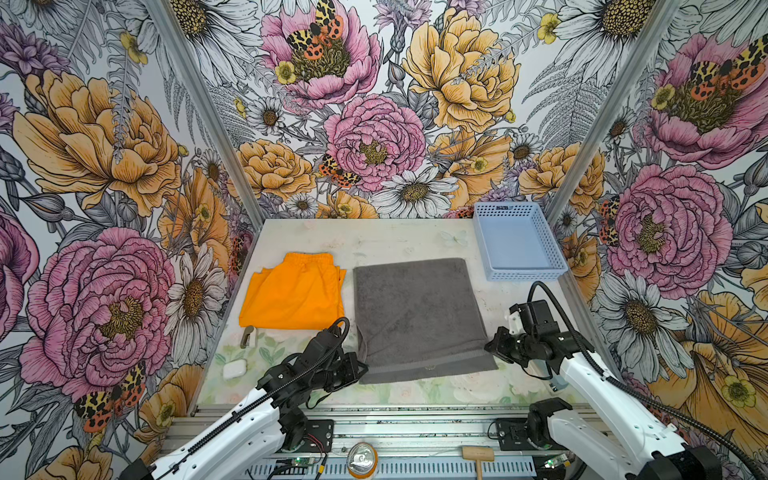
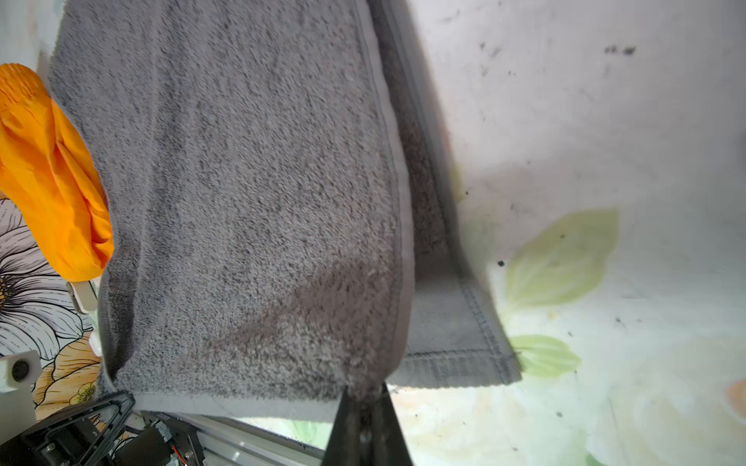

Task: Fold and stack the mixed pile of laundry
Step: 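Lay the towel flat near the robot and open both grippers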

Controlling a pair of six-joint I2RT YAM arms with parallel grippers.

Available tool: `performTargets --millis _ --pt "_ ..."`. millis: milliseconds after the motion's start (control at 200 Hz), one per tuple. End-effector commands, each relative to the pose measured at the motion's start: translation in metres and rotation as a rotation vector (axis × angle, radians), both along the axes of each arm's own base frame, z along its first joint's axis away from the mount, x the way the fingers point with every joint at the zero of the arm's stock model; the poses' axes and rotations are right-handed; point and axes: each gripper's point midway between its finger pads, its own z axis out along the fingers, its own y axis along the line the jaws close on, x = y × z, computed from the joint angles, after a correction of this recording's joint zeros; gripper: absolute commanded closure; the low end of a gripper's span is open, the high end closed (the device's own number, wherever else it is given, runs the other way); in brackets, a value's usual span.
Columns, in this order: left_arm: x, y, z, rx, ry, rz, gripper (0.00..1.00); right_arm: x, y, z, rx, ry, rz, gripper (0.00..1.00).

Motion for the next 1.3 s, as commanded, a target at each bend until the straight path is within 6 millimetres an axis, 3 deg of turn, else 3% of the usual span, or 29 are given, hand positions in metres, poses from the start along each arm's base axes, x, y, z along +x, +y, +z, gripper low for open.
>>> performTargets --millis 0,175,430,680,901,1061,1296 --pt "-0.003 0.002 -0.006 0.015 0.021 0.011 1.0 -0.005 -0.004 -0.007 -0.029 0.019 -0.04 1.0" --pt "-0.006 0.0 -0.012 0.024 0.048 -0.005 1.0 -0.012 -0.013 -0.018 -0.096 0.052 -0.068 1.0" --pt "-0.007 -0.007 -0.016 0.028 0.068 -0.019 0.98 -0.012 -0.022 -0.014 -0.14 0.03 -0.104 1.0" --pt "-0.016 -0.007 -0.031 0.053 0.122 -0.042 0.94 -0.018 -0.022 -0.023 -0.153 0.066 -0.094 1.0" --pt "-0.024 -0.004 -0.025 0.033 0.135 -0.031 0.71 -0.031 -0.022 -0.033 -0.148 0.116 -0.095 1.0" --pt "-0.029 0.004 -0.015 0.028 0.127 0.001 0.58 -0.035 -0.019 -0.031 -0.133 0.128 -0.085 0.73" --pt "-0.021 0.022 -0.002 0.085 0.088 0.091 0.48 -0.036 -0.022 -0.011 -0.15 0.114 -0.089 0.67"
